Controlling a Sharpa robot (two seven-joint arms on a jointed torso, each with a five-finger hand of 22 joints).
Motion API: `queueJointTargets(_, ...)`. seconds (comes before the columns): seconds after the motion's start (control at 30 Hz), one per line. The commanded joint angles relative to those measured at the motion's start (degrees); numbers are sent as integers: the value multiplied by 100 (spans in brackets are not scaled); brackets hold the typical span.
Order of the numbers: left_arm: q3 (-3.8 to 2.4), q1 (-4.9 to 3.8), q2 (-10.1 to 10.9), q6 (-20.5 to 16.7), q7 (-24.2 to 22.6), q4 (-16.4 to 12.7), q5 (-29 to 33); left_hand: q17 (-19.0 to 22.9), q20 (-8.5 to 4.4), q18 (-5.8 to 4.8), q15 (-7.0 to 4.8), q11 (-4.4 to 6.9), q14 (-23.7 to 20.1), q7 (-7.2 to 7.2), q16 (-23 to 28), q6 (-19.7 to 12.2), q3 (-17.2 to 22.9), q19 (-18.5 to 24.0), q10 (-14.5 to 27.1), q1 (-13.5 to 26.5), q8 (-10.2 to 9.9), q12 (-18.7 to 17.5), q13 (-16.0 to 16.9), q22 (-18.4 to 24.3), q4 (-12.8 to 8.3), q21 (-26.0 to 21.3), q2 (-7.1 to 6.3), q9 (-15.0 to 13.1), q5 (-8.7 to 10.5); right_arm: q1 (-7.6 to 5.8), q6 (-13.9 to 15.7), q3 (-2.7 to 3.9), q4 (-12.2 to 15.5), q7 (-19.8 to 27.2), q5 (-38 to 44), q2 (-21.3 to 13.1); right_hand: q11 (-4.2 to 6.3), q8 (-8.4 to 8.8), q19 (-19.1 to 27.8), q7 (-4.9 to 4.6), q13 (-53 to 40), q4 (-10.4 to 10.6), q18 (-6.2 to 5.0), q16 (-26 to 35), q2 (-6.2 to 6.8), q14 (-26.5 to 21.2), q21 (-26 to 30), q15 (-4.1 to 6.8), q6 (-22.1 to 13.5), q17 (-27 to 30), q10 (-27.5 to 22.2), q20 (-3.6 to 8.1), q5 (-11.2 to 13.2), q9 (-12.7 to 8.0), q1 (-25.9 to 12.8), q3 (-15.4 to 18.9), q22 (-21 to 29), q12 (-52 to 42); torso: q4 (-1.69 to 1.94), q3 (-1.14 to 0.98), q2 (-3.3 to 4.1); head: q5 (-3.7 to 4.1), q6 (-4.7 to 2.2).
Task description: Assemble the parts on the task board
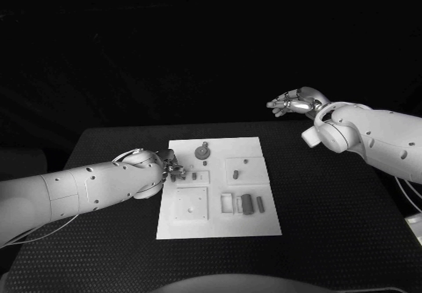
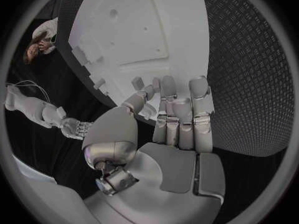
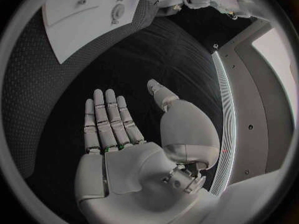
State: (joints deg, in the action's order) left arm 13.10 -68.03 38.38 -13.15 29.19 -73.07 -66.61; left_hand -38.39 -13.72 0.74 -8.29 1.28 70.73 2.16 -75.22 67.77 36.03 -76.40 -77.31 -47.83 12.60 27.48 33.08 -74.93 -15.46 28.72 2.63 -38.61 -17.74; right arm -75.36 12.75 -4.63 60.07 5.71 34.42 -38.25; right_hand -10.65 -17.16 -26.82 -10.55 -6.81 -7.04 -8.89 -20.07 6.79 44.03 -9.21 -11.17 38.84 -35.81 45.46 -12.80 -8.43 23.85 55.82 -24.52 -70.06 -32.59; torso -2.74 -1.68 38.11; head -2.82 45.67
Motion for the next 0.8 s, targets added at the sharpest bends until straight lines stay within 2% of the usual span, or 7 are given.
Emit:
queueJointTargets(0.03, 11, 24, -32, 179, 28, -43, -48, 23, -159, 17, -230, 316, 243, -85, -60, 191, 208, -129, -358, 61, 625, 65, 22, -141, -93, 67, -8, -256, -82, 0, -60, 3, 11, 54, 14, -2, -10, -27, 52, -341, 8, 28, 39, 35, 0, -43, 32, 0, -34, -6, -43, -3, -3, -8, -5, 20, -11, -23, 0, 1, 1, 11, 9)
queueJointTargets(0.47, 10, 24, -122, 323, 55, 3, -163, 56, -167, 15, -243, 330, 276, -101, -102, 211, 266, -145, -374, 118, 664, 108, 47, -140, -99, 131, -10, -269, -106, 0, -61, 3, 25, 56, 14, -1, -10, -27, 52, -341, 10, 25, 39, 36, -1, -43, 38, 0, -35, -9, -44, -3, -3, -10, 0, 20, -20, -24, 1, 1, -1, 3, 27)
queueJointTargets(0.8, 10, 30, -272, 483, 60, 196, -290, 93, -170, 14, -240, 326, 266, -93, -107, 180, 307, -126, -347, 118, 669, 113, 53, -134, -92, 156, -18, -270, -16, 0, -62, 3, 21, 56, 14, 9, -10, -28, 51, -341, 11, 24, 40, 38, -2, -43, 42, -1, -35, -10, -44, -2, -3, -11, 2, 21, -27, -25, -2, 4, 2, 11, 45)
